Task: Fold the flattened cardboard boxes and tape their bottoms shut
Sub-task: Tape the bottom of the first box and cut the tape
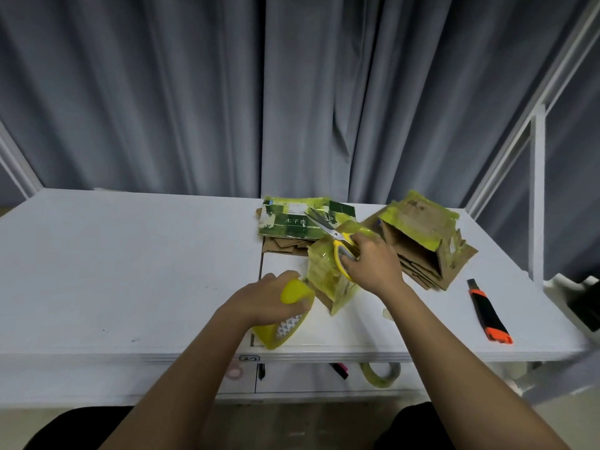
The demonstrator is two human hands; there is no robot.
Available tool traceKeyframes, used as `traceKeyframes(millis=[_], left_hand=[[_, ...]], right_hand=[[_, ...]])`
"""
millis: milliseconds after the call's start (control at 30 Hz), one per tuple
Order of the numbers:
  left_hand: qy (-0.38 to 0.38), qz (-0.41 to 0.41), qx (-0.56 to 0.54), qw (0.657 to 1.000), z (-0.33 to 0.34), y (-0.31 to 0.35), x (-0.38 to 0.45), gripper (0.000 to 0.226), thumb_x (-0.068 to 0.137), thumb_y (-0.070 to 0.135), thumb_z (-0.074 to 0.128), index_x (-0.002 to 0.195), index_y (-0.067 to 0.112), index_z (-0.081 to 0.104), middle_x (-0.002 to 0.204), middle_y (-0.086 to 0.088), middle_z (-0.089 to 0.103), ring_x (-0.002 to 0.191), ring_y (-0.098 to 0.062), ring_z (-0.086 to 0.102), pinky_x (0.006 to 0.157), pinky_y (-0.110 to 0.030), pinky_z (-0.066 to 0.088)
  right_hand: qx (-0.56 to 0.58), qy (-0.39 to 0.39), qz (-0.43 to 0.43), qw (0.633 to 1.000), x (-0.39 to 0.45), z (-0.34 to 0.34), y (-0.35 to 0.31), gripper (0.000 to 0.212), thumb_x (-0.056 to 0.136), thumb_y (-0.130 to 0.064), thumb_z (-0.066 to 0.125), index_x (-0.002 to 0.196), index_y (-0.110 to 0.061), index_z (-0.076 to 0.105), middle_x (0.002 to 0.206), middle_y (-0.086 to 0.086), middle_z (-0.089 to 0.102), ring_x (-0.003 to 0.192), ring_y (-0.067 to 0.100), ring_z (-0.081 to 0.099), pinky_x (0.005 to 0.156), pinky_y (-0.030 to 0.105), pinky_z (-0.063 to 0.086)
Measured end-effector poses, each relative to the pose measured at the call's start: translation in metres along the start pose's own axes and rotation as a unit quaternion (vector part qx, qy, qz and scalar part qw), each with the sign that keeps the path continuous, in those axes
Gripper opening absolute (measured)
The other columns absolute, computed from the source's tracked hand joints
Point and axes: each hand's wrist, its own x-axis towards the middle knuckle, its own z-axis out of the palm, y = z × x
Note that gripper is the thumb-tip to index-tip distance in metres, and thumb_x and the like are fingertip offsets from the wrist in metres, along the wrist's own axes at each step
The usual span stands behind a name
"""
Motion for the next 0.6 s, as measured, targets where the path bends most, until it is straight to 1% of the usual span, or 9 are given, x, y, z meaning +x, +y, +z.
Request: traceKeyframes(millis=[33,100,167,233,333,400,467,533,600], left_hand=[[0.008,-0.004,0.01,1.0,-0.001,0.004,0.002,0.065,0.082,0.069,0.049,0.135,0.036,0.03,0.131,-0.005,0.045,0.114,-0.027,0.053,0.089,-0.037,0.045],[0.043,-0.008,0.022,0.999,0.001,0.012,0.007,0.061,0.081,0.072,0.044,0.121,0.026,0.038,0.123,-0.004,0.048,0.105,-0.025,0.056,0.08,-0.035,0.044],[0.085,0.005,0.038,0.996,0.001,0.018,0.013,0.053,0.087,0.066,0.042,0.112,0.02,0.041,0.118,-0.004,0.047,0.098,-0.024,0.056,0.075,-0.033,0.042],[0.121,0.027,0.062,0.99,0.001,0.018,0.021,0.045,0.091,0.059,0.043,0.105,0.016,0.045,0.117,-0.005,0.046,0.096,-0.023,0.056,0.074,-0.034,0.043],[0.137,0.058,0.029,0.988,0.0,0.012,0.027,0.031,0.091,0.048,0.05,0.095,0.018,0.045,0.115,-0.001,0.047,0.086,-0.02,0.057,0.071,-0.032,0.044],[0.128,0.082,-0.027,0.988,-0.002,0.007,0.029,0.03,0.088,0.044,0.058,0.103,0.023,0.043,0.12,0.001,0.042,0.087,-0.02,0.059,0.073,-0.031,0.046],[0.103,0.1,-0.067,0.987,-0.006,0.003,0.032,0.048,0.084,0.042,0.064,0.123,0.034,0.037,0.127,0.0,0.033,0.098,-0.018,0.055,0.085,-0.033,0.048],[0.063,0.101,-0.079,0.99,-0.011,-0.002,0.038,0.071,0.082,0.041,0.066,0.139,0.045,0.023,0.129,-0.002,0.028,0.102,-0.017,0.048,0.093,-0.034,0.046],[0.029,0.106,-0.07,0.992,-0.013,-0.004,0.046,0.082,0.082,0.04,0.067,0.143,0.053,0.013,0.127,0.0,0.026,0.104,-0.016,0.048,0.096,-0.035,0.046]], right_hand=[[0.003,0.001,0.003,1.0,0.0,0.0,0.0,0.037,0.089,-0.042,0.055,0.113,-0.014,0.06,0.102,0.009,0.065,0.1,0.032,0.055,0.075,0.036,0.038],[0.007,0.004,0.004,1.0,-0.001,0.001,0.001,0.038,0.089,-0.042,0.056,0.116,-0.014,0.059,0.105,0.009,0.065,0.101,0.032,0.055,0.078,0.036,0.039],[0.008,0.006,0.0,1.0,-0.001,0.003,0.0,0.039,0.089,-0.042,0.056,0.116,-0.014,0.059,0.105,0.009,0.065,0.101,0.031,0.056,0.079,0.036,0.04],[0.012,0.008,0.002,1.0,-0.001,0.003,0.0,0.038,0.089,-0.043,0.056,0.115,-0.014,0.06,0.104,0.008,0.066,0.099,0.03,0.056,0.078,0.035,0.041],[0.016,0.009,0.004,1.0,-0.001,0.004,0.002,0.038,0.089,-0.043,0.056,0.114,-0.015,0.06,0.104,0.007,0.066,0.099,0.03,0.056,0.078,0.035,0.041],[0.02,0.012,0.005,1.0,-0.001,0.005,0.002,0.038,0.089,-0.044,0.056,0.114,-0.015,0.06,0.104,0.007,0.066,0.098,0.029,0.056,0.077,0.034,0.039],[0.023,0.019,0.005,1.0,-0.001,0.006,0.003,0.039,0.089,-0.044,0.056,0.114,-0.015,0.061,0.103,0.006,0.066,0.097,0.029,0.056,0.075,0.032,0.037],[0.028,0.026,0.007,0.999,0.0,0.007,0.003,0.039,0.088,-0.043,0.057,0.114,-0.015,0.062,0.102,0.006,0.066,0.097,0.029,0.056,0.073,0.03,0.034],[0.041,0.03,0.011,0.999,0.0,0.009,0.003,0.039,0.087,-0.042,0.059,0.114,-0.014,0.062,0.102,0.007,0.066,0.097,0.03,0.057,0.072,0.029,0.033]])
